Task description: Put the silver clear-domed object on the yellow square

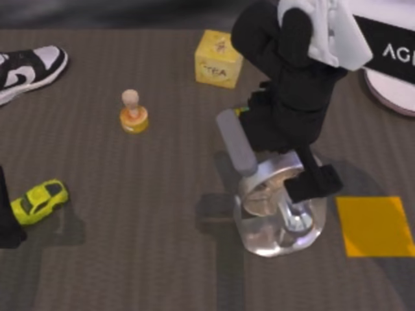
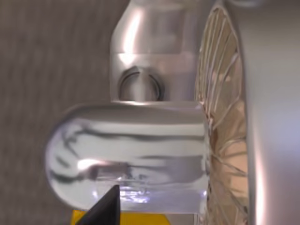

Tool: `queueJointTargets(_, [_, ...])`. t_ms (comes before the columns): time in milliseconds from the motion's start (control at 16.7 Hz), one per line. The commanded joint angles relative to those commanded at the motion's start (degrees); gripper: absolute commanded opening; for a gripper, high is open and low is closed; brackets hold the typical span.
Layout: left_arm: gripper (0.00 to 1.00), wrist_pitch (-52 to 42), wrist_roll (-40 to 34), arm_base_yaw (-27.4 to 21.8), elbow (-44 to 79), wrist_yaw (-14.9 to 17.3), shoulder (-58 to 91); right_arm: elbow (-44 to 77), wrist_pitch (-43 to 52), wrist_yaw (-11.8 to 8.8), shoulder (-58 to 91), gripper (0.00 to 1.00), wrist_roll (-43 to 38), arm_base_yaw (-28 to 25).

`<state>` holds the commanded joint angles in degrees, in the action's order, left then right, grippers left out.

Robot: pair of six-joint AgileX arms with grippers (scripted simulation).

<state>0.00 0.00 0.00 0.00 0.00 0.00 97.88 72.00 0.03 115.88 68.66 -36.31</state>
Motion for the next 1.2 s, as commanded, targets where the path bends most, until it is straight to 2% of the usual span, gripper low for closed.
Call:
queueJointTargets(600, [1.0, 0.0, 0.0, 0.0, 0.0, 0.0, 0.0, 0.0, 0.0, 0.0, 0.0, 0.02, 0.0, 0.0])
queueJointTargets(1200, [1.0, 0.0, 0.0, 0.0, 0.0, 0.0, 0.0, 0.26, 0.22, 0.0, -0.12, 0.0, -0.05, 0.11])
